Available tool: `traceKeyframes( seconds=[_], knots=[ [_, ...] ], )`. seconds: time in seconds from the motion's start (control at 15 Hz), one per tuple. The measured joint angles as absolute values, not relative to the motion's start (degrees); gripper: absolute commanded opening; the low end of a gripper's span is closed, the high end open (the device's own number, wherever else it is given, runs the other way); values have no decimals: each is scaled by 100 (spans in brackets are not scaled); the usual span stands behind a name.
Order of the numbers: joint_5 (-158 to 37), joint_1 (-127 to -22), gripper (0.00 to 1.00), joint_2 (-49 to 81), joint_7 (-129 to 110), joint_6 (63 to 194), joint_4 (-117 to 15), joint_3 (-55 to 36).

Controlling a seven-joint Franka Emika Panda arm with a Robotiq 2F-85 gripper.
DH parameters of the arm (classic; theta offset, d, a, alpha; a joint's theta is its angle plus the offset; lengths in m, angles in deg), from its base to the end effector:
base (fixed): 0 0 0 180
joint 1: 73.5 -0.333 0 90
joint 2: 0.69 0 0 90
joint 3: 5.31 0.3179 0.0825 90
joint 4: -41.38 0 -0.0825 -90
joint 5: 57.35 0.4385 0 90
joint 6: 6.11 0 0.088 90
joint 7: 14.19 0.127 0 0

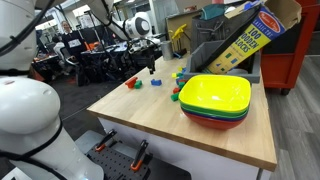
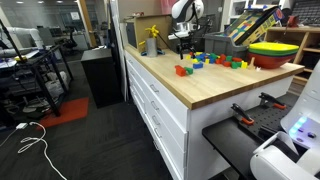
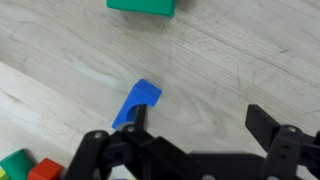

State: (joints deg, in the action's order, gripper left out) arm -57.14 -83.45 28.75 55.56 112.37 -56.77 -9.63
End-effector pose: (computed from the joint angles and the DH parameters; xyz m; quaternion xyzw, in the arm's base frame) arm 0.6892 0.0711 0.2288 0.8460 -0.5271 -0.0517 0.0618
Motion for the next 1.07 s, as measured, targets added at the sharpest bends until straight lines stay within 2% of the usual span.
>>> traceKeyframes(
  seconds=[1.07],
  knots=[
    [-5196,-8126,100,3206,5609,11236,-5562,-953]
  ],
)
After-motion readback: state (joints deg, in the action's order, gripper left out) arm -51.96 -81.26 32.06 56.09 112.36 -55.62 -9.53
